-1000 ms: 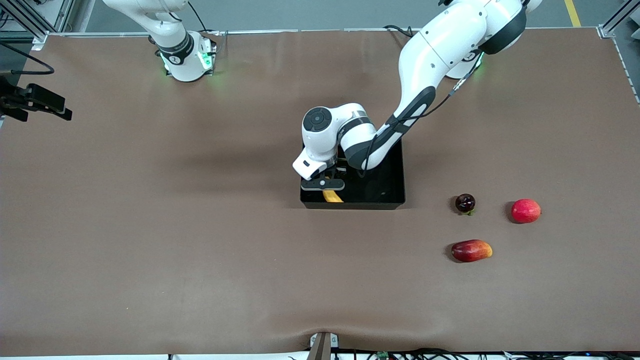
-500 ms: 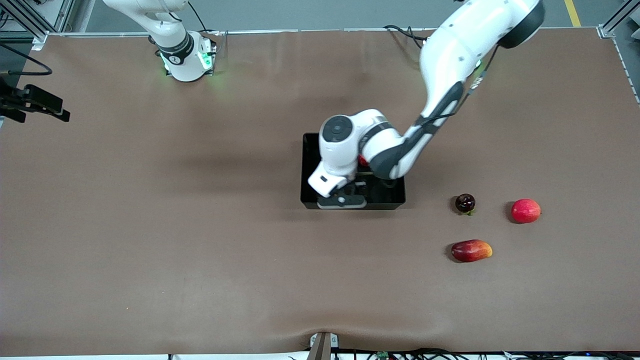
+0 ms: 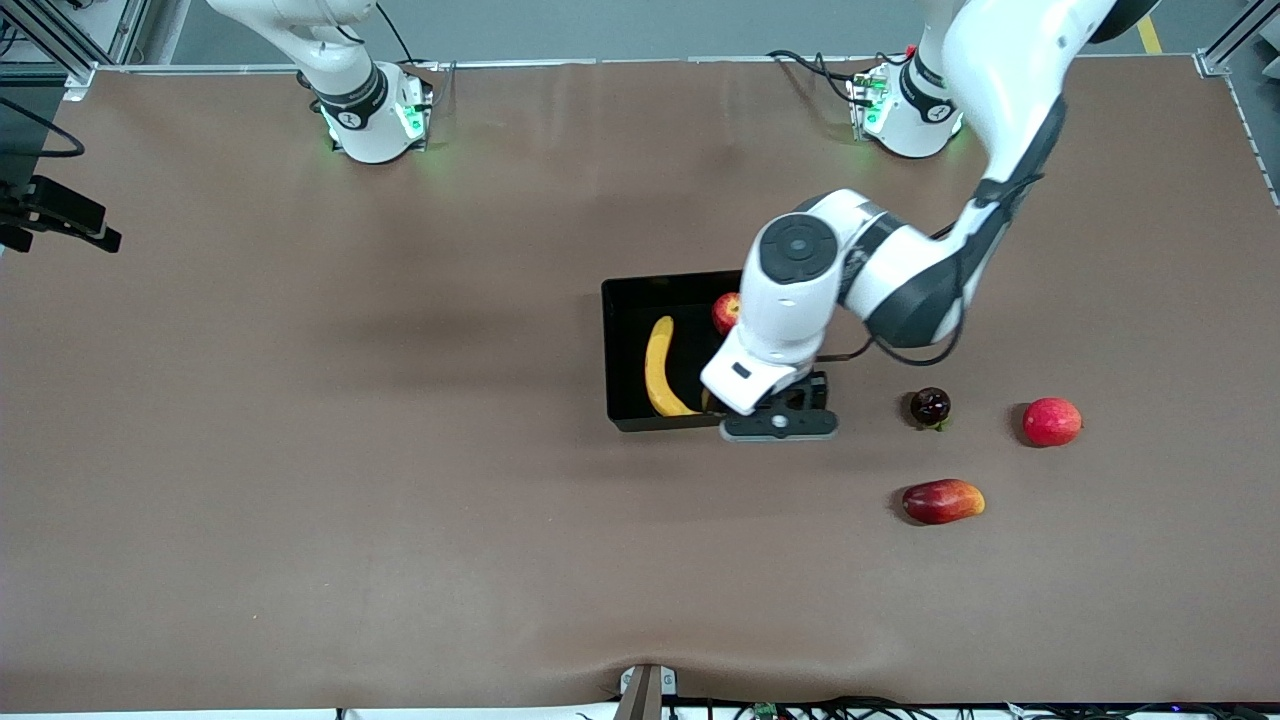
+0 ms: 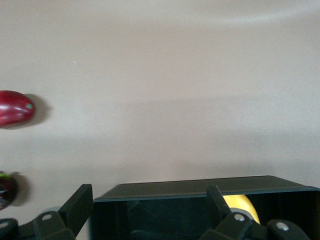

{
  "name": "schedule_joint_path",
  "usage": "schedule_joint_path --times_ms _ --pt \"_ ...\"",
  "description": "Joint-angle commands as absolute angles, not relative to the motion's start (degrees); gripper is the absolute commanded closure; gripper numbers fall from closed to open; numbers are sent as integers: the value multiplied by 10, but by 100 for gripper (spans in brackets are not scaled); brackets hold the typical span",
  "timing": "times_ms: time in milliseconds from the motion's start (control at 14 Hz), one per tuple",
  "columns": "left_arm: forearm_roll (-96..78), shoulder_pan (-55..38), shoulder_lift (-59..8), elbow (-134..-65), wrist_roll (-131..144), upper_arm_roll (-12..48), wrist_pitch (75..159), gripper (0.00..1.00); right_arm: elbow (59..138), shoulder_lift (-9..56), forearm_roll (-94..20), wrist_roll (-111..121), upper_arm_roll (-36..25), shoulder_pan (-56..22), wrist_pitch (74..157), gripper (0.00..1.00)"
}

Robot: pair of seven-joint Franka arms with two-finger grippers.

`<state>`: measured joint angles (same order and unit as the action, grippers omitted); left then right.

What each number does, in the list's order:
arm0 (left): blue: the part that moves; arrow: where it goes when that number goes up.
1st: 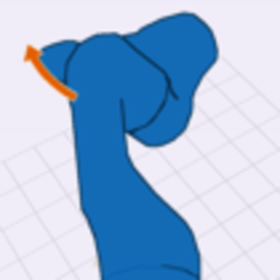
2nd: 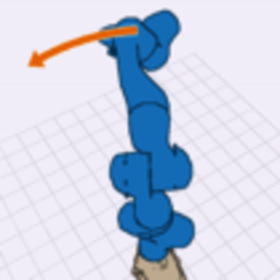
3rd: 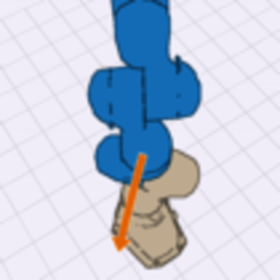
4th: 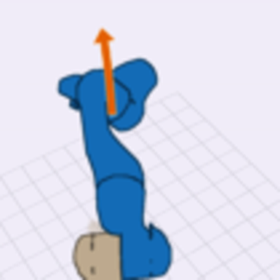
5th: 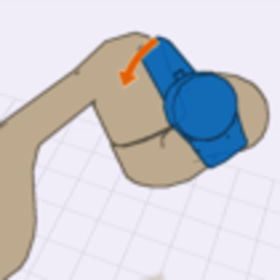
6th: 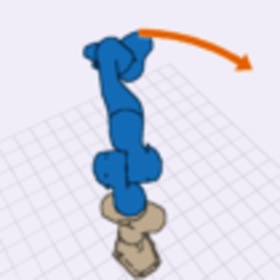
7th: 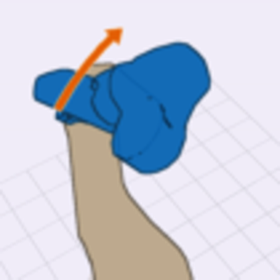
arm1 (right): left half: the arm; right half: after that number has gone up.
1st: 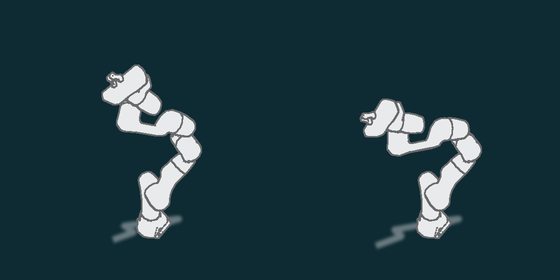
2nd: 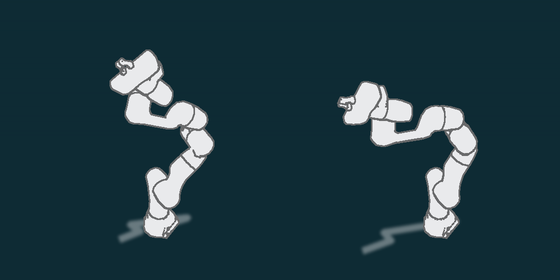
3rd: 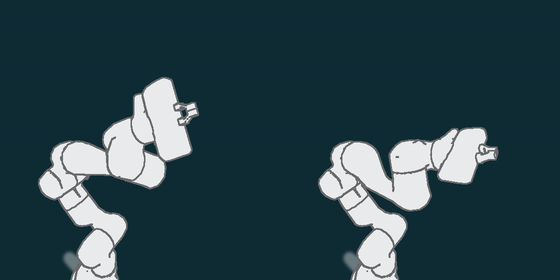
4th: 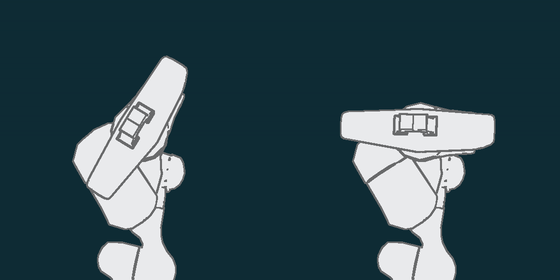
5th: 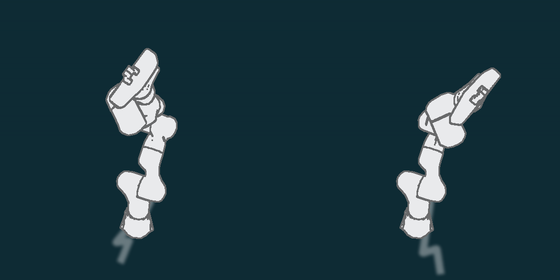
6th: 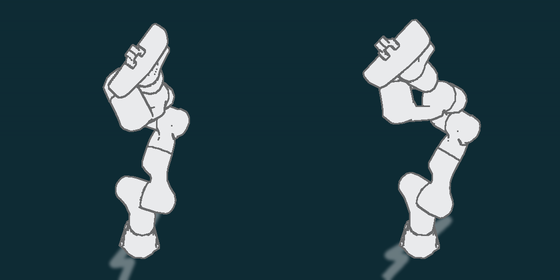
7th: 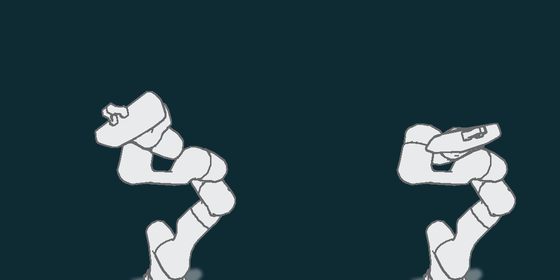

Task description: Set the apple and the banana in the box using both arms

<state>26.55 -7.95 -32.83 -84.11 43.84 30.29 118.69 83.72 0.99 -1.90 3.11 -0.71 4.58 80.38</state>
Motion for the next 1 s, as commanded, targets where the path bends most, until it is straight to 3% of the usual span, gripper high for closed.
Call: schedule_joint_path --times_ms 0,929 --pt "230 -40 -286 -858 375 307 1158 0 835 11 -17 39 -3 51 800 0" --pt "156 110 -174 -857 174 307 1051 0 834 9 -14 38 -4 46 795 0"
